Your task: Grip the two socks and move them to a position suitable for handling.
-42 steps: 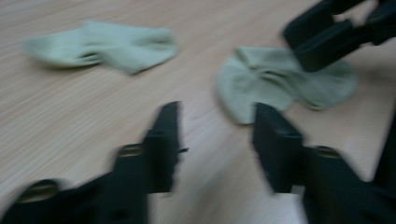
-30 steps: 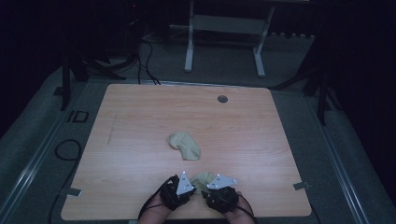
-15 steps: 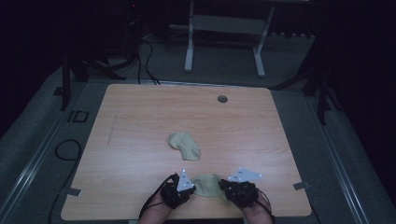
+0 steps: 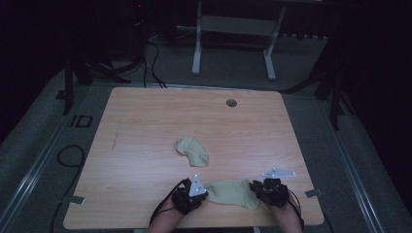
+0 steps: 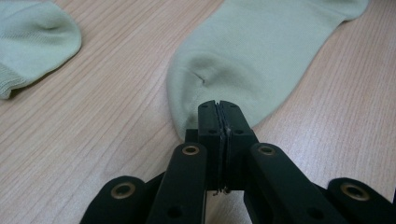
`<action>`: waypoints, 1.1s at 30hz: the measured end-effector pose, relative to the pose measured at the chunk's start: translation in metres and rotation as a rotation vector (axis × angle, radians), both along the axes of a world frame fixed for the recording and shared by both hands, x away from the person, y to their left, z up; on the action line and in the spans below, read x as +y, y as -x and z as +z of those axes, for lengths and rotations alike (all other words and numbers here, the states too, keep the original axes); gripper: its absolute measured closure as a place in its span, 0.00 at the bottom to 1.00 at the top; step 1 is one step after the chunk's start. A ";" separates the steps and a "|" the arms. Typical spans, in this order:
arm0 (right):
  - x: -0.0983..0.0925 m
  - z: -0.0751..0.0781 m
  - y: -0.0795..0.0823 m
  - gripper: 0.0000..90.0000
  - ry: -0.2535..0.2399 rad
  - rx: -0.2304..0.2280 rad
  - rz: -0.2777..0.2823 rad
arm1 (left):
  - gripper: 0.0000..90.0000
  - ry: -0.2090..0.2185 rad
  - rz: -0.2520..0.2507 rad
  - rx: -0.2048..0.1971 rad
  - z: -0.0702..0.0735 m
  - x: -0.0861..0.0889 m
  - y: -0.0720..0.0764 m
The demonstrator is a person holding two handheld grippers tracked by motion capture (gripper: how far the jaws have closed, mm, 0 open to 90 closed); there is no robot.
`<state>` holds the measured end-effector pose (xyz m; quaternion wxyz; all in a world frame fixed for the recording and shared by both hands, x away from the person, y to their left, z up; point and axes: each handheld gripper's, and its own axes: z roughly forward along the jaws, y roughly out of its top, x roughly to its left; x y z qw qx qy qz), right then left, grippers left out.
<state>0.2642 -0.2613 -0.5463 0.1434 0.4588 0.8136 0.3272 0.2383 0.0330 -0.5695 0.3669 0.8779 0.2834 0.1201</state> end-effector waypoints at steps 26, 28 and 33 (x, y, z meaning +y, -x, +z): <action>0.115 0.047 -0.064 0.54 -0.017 -0.095 0.157 | 0.62 0.158 0.169 -0.021 0.005 0.093 0.023; 0.129 0.049 -0.073 0.54 -0.019 -0.090 0.167 | 0.62 0.158 0.186 -0.020 0.004 0.101 0.024; 0.155 0.050 -0.091 0.54 -0.016 -0.077 0.184 | 0.59 0.149 0.216 -0.019 0.000 0.114 0.027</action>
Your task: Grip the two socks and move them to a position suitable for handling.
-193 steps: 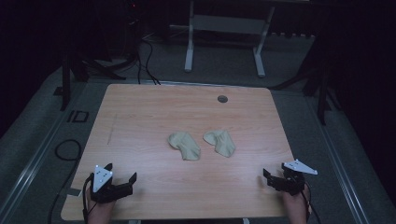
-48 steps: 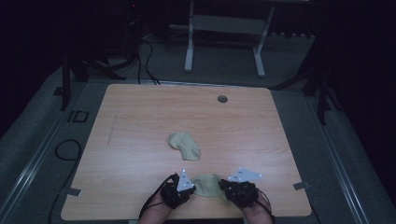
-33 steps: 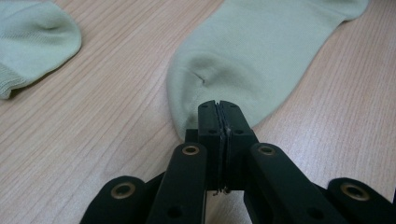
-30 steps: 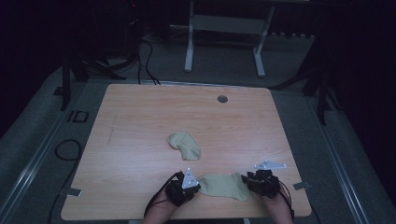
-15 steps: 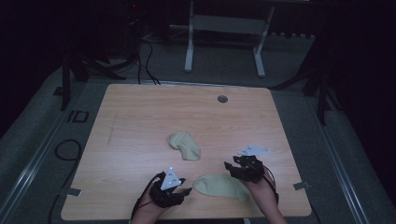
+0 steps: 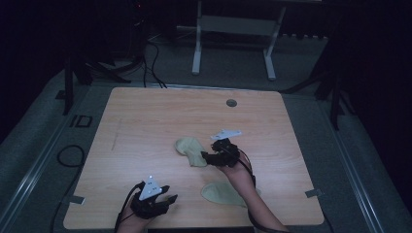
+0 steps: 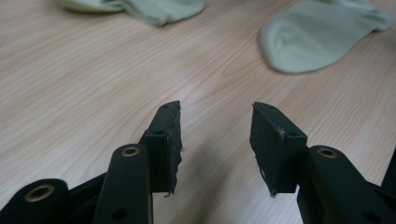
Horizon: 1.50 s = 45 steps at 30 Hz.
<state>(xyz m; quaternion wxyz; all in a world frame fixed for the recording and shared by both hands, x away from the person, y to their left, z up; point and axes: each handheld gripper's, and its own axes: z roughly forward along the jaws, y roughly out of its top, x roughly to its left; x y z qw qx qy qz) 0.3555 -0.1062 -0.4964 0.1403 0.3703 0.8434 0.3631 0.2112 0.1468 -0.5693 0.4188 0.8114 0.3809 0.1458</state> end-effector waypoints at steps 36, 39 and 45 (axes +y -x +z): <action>0.054 -0.021 -0.054 0.94 0.154 0.007 -0.075 | 0.59 0.022 0.042 -0.001 -0.002 0.013 0.000; 0.038 -0.006 -0.051 0.94 0.145 -0.006 -0.090 | 0.59 0.018 0.039 0.002 -0.003 0.011 0.000; 0.009 0.002 -0.046 0.94 0.126 0.011 -0.117 | 0.59 0.028 0.028 0.011 -0.003 0.007 -0.001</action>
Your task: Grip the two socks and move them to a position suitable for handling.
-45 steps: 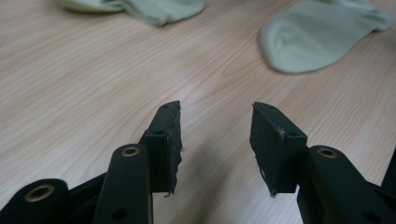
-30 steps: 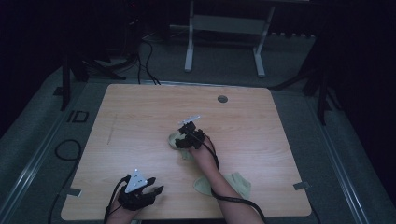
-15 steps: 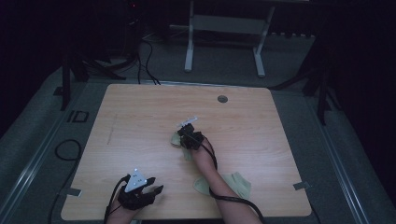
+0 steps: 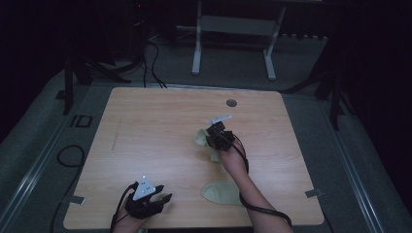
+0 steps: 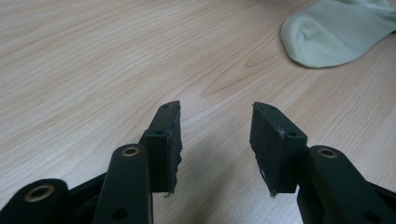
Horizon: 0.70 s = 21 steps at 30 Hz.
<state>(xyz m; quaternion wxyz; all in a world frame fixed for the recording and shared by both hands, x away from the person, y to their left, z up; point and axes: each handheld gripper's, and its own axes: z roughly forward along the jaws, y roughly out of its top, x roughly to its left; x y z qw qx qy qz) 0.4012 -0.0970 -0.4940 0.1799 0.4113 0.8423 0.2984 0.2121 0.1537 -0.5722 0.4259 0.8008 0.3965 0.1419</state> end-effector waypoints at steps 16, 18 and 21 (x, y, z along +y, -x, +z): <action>-0.037 -0.043 0.023 0.76 0.048 0.070 -0.032 | 0.59 0.049 -0.120 -0.042 0.014 -0.039 -0.024; -0.037 -0.042 0.023 0.72 0.046 0.066 -0.031 | 0.59 0.041 -0.120 -0.060 0.019 -0.045 -0.031; -0.043 -0.030 0.029 0.64 0.013 0.052 -0.022 | 0.59 0.026 -0.114 -0.075 0.025 -0.058 -0.047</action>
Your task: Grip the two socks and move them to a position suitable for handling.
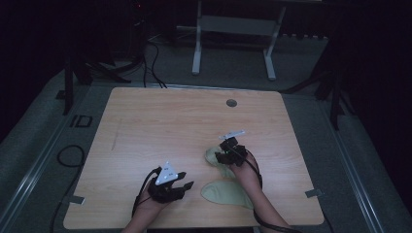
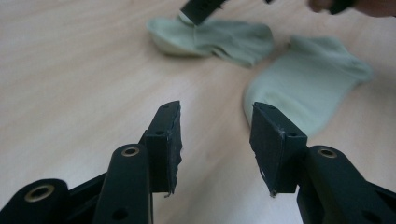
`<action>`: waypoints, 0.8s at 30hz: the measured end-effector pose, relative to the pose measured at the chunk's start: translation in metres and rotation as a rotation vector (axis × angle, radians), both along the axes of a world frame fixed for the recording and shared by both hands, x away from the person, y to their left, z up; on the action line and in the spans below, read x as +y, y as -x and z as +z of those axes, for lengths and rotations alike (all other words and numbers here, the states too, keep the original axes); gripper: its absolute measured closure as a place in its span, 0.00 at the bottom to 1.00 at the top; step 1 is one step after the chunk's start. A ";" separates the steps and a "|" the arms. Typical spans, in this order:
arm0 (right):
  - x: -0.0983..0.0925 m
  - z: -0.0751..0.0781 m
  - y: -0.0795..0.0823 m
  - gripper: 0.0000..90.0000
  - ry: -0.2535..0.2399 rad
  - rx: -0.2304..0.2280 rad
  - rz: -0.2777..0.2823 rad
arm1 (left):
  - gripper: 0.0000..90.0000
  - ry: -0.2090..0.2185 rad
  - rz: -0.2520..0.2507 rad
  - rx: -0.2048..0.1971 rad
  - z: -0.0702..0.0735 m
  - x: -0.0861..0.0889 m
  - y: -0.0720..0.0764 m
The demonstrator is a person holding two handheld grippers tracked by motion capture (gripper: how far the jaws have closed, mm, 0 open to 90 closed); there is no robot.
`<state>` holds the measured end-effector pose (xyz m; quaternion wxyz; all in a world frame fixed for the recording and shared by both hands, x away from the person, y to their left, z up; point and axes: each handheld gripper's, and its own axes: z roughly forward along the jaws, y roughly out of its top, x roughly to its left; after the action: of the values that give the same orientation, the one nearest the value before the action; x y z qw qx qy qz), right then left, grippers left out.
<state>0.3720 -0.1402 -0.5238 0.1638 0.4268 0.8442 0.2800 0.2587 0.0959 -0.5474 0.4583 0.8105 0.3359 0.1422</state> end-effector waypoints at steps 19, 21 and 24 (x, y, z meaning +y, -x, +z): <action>-0.008 -0.023 0.038 0.66 0.002 0.031 0.087 | 0.85 -0.222 0.027 -0.002 -0.004 -0.076 -0.089; -0.006 -0.026 0.038 0.69 0.034 0.021 0.087 | 0.89 -0.242 0.032 0.014 -0.008 -0.077 -0.094; -0.006 -0.028 0.039 0.77 0.052 -0.001 0.090 | 0.89 -0.288 0.033 0.038 -0.014 -0.078 -0.099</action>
<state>0.3325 -0.1458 -0.5516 0.1623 0.3838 0.8694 0.2655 0.3580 0.0184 -0.5613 0.3286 0.8647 0.3339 0.1810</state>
